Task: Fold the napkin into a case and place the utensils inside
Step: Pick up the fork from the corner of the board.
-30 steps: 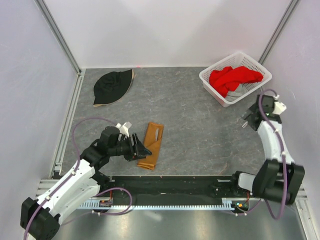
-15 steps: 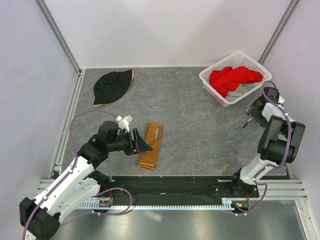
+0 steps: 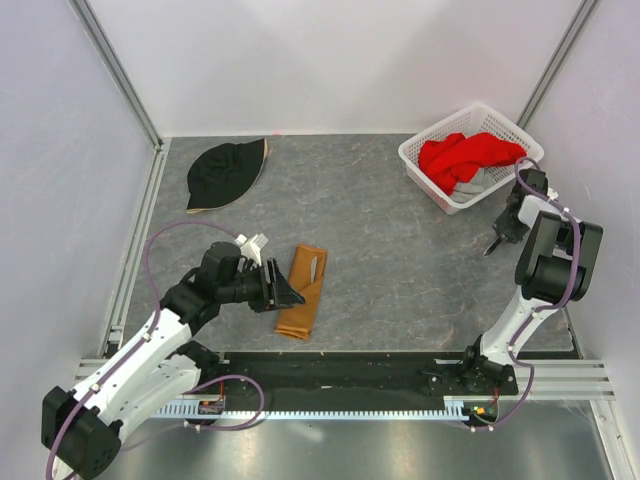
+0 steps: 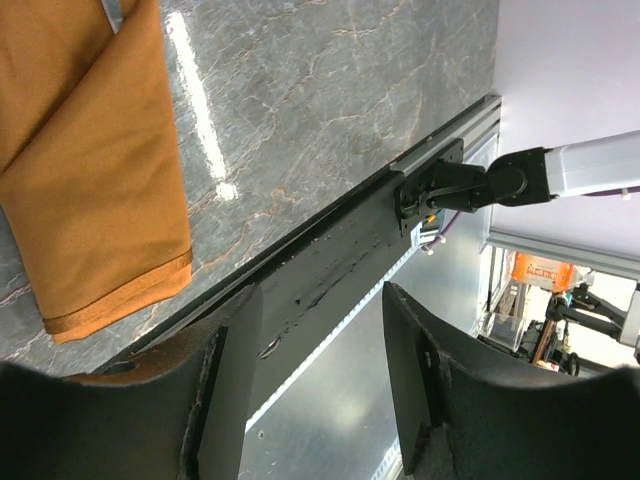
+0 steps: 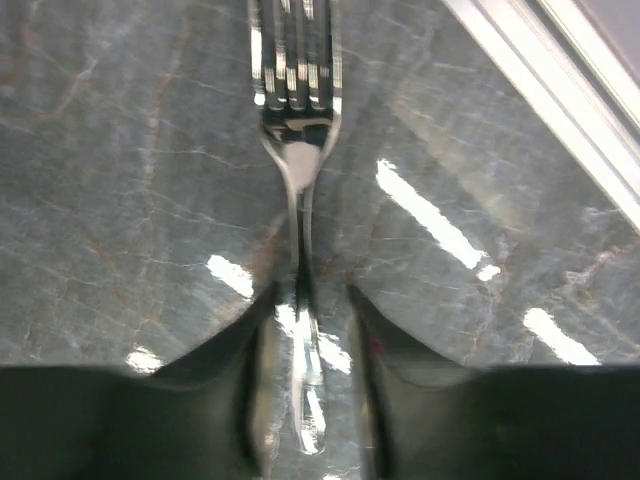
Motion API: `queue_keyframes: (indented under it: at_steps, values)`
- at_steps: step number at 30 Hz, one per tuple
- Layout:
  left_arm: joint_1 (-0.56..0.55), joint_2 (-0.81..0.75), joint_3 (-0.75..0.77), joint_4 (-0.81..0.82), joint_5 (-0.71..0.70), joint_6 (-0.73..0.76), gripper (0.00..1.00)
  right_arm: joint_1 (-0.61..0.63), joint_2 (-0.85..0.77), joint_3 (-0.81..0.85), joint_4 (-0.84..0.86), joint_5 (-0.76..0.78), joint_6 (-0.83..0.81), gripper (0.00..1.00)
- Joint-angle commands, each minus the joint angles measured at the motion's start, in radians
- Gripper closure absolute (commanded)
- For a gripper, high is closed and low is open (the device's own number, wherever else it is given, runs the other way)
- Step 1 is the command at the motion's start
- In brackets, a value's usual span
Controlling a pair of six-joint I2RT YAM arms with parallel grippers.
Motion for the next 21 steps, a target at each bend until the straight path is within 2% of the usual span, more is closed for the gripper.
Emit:
queue_keyframes:
  at_steps: [1, 2, 4, 5, 12, 16, 21]
  values:
    - [0.002, 0.014, -0.013, 0.017, -0.009, 0.027, 0.43, 0.015, 0.05, 0.035, -0.051, 0.026, -0.016, 0.72]
    - [0.002, 0.015, -0.019, 0.013, -0.012, 0.025, 0.43, 0.015, 0.044, 0.026, -0.057, 0.02, -0.008, 0.85]
    - [0.004, 0.018, -0.024, 0.002, -0.029, 0.022, 0.44, 0.013, 0.005, 0.009, -0.06, 0.014, -0.002, 0.97]
    - [0.004, 0.018, -0.025, -0.01, -0.036, 0.022, 0.44, 0.013, -0.015, -0.014, -0.057, 0.006, 0.009, 1.0]
    - [0.005, 0.018, -0.05, -0.086, -0.122, 0.004, 0.49, 0.027, -0.254, -0.163, -0.077, -0.069, 0.058, 1.0]
    - [0.008, 0.032, -0.044, -0.145, -0.234, -0.042, 0.57, 0.051, -0.473, -0.301, -0.132, -0.141, 0.083, 1.0]
    - [0.013, 0.037, -0.047, -0.179, -0.296, -0.088, 0.6, 0.169, -0.735, -0.399, -0.227, -0.226, 0.144, 1.0]
